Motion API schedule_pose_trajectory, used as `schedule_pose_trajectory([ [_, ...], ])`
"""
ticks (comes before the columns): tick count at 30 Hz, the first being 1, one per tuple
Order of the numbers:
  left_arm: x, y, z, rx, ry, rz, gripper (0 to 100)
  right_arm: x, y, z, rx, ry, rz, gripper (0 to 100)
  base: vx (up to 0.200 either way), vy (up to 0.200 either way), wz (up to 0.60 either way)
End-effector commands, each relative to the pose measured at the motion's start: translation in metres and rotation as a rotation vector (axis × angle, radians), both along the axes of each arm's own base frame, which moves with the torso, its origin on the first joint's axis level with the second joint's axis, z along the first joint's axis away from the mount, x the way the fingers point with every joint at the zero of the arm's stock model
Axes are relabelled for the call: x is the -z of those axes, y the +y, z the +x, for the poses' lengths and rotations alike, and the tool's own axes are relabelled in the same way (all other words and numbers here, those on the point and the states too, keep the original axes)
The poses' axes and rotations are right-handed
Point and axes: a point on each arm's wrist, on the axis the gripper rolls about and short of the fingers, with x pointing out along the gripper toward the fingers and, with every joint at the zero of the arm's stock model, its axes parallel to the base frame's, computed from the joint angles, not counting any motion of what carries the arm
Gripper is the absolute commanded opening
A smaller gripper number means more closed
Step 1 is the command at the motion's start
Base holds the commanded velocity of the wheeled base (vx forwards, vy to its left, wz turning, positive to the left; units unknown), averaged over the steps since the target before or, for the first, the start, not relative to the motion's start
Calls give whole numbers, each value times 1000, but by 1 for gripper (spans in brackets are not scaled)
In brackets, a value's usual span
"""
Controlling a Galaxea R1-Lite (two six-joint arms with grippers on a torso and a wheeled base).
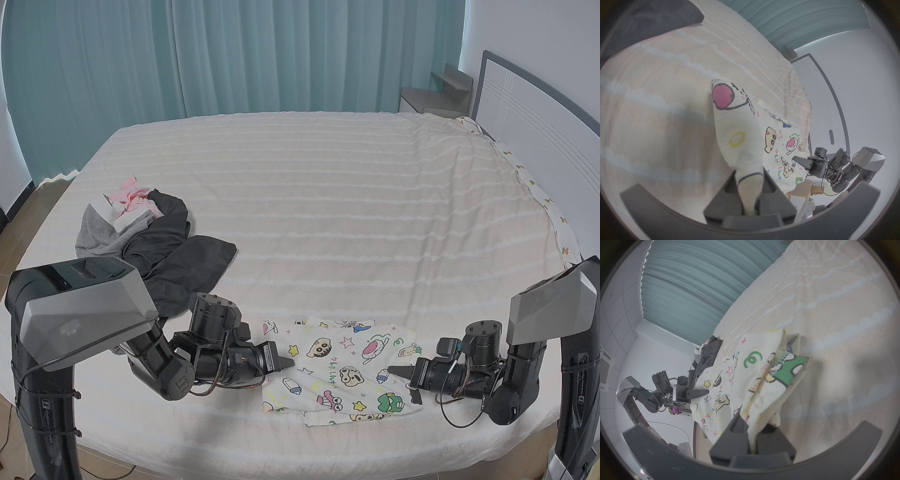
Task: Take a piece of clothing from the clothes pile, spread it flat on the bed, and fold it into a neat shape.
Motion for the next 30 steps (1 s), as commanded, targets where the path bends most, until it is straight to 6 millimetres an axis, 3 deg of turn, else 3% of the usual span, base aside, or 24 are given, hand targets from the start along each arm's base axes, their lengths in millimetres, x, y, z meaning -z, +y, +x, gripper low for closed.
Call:
schedule_pose_trajectory([
  [1,-11,0,-1,1,-17,-11,0,-2,1,0,-3,-4,2,0,0,0,0],
  [4,-13,1,-1,-2,-21,-11,0,-2,1,0,-3,-4,2,0,0,0,0],
  [17,-17,5,-2,-12,-25,-12,0,-5,2,-1,-8,-16,6,0,0,200,0],
  [30,-18,15,-14,-23,-2,0,0,-10,17,-7,-55,-27,13,0,0,200,0],
])
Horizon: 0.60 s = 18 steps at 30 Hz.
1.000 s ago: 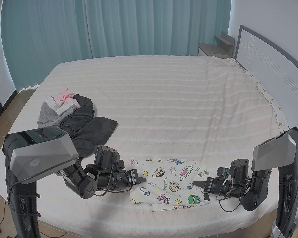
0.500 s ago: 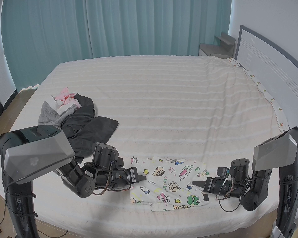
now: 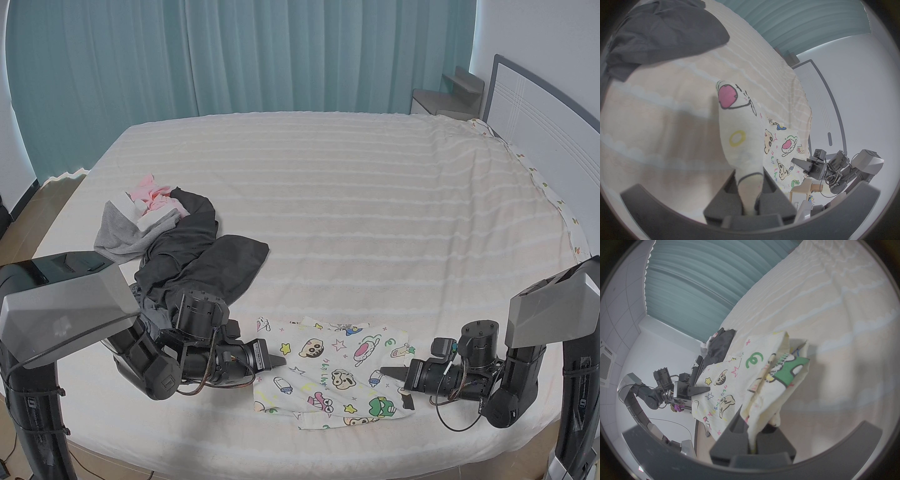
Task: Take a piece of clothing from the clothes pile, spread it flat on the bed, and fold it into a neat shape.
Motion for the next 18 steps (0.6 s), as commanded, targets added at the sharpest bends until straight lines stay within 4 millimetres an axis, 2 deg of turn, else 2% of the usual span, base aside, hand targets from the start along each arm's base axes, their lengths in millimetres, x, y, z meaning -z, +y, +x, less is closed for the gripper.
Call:
schedule_pose_trajectory([
  [1,-4,2,-4,0,-2,-1,0,-2,4,-2,-16,-8,2,0,0,200,0],
  [18,1,10,-14,-25,28,24,0,-4,17,-11,-64,-4,-1,0,0,200,0],
])
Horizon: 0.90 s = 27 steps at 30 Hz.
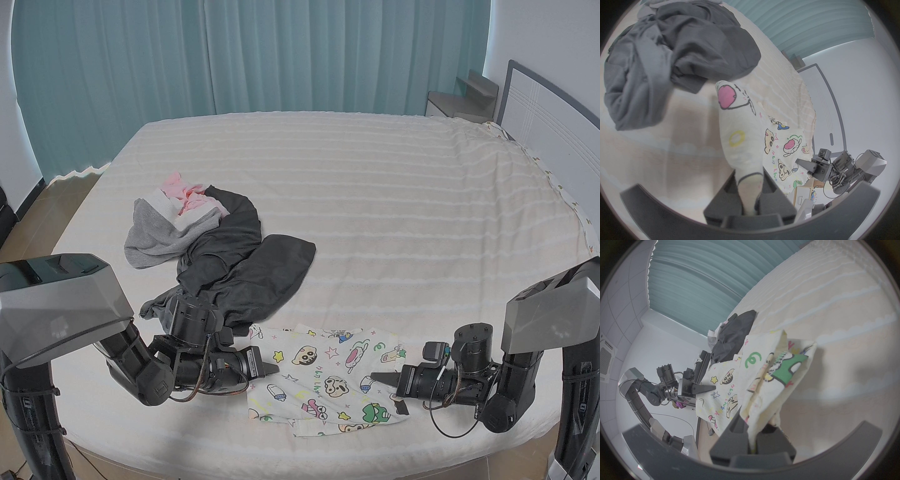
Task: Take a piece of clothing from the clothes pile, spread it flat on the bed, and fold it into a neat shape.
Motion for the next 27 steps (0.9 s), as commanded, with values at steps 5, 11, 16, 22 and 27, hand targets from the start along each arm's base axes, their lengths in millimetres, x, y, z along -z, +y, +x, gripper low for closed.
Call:
schedule_pose_trajectory([
  [5,1,4,-4,-7,10,6,0,-1,6,-6,-26,5,-1,0,0,200,0],
  [11,5,5,-6,-7,25,15,0,0,5,-8,-28,12,-4,0,0,167,0],
  [16,7,4,-8,0,32,18,0,2,3,-9,-23,21,-9,0,0,0,0],
  [22,13,3,-9,7,50,24,0,2,3,-11,-18,39,-2,0,0,0,0],
  [27,18,3,-10,6,65,30,0,3,2,-11,-17,43,-3,0,0,0,0],
])
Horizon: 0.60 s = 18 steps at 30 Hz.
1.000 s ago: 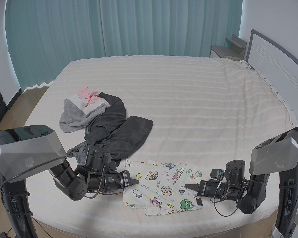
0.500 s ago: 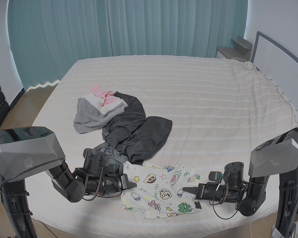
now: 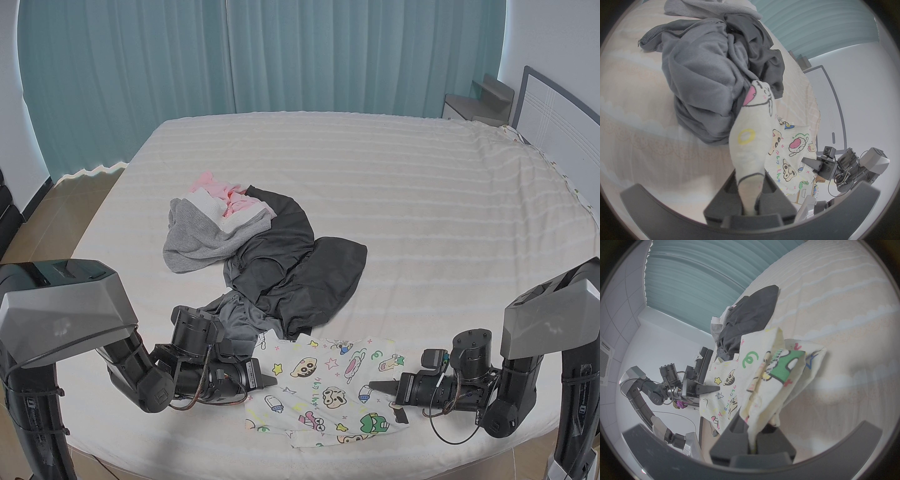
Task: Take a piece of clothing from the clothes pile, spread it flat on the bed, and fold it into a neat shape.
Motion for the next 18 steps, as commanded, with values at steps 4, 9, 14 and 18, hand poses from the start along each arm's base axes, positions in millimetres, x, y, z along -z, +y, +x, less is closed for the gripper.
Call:
schedule_pose_trajectory([
  [4,6,0,0,-2,17,7,100,2,0,-1,0,7,-4,100,0,0,0],
  [9,5,2,-3,-3,20,9,100,-1,-2,-2,13,5,-10,100,0,0,0],
  [14,-6,9,-8,-17,0,2,100,-5,-12,-6,64,4,-31,100,0,0,0],
  [18,-26,28,-14,-67,-54,-18,100,-14,-29,-7,121,-6,-33,100,0,0,0],
])
